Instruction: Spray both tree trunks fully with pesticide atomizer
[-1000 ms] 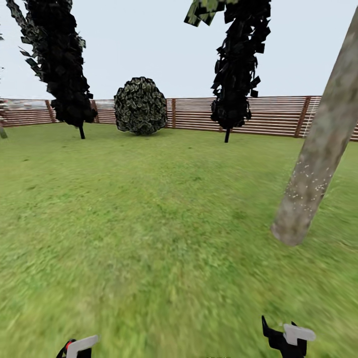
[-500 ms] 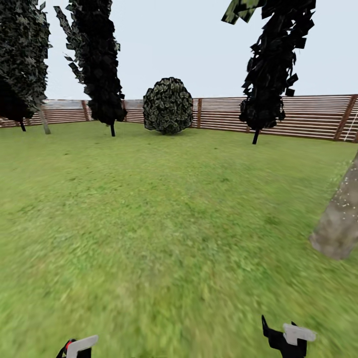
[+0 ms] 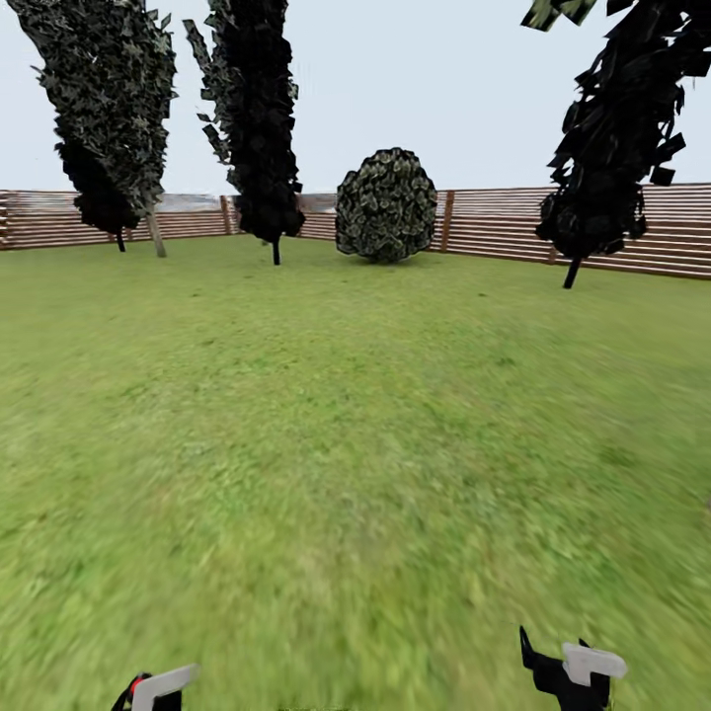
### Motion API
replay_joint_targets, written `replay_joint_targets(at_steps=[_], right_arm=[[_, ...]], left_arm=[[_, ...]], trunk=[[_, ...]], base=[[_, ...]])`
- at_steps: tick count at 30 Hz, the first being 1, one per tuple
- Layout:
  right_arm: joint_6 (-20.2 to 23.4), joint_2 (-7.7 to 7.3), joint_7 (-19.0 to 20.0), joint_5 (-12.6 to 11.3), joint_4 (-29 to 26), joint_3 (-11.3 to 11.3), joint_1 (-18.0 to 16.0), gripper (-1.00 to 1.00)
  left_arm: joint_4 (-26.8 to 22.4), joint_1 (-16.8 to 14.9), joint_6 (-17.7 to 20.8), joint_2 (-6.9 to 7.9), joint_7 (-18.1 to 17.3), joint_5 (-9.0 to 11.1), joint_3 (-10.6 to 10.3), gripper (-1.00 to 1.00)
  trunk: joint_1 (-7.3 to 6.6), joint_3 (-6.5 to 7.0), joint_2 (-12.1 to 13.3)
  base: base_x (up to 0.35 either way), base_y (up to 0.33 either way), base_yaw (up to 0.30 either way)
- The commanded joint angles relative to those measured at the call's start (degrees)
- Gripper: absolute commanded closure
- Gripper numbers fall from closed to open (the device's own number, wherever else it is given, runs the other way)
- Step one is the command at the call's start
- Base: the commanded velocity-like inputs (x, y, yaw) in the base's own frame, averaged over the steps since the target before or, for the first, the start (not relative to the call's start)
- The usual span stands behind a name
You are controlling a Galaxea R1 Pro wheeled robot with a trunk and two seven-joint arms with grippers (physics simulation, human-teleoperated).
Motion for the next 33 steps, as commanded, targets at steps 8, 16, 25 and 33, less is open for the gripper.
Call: replay_joint_targets(at_steps=[8,16,25,33], right_arm=[[0.0,0.00,0.0,0.0,0.0,0.0,0.0,-1.00],[0.0,0.00,0.0,0.0,0.0,0.0,0.0,-1.00],[0.0,0.00,0.0,0.0,0.0,0.0,0.0,-1.00],[0.0,0.00,0.0,0.1,0.0,0.0,0.0,-1.00]], left_arm=[[0.0,0.0,0.0,0.00,0.0,0.0,0.0,1.00],[0.0,0.0,0.0,0.00,0.0,0.0,0.0,1.00],[0.0,0.0,0.0,0.00,0.0,0.0,0.0,1.00],[0.0,0.0,0.0,0.00,0.0,0.0,0.0,1.00]], trunk=[[0.00,-0.41,0.0],[0.00,-0.82,0.0],[0.00,-1.27,0.0],[0.00,-1.68,0.0]], base=[[0.000,0.298,0.261],[0.000,0.298,0.259],[0.000,0.298,0.259],[0.000,0.298,0.259]])
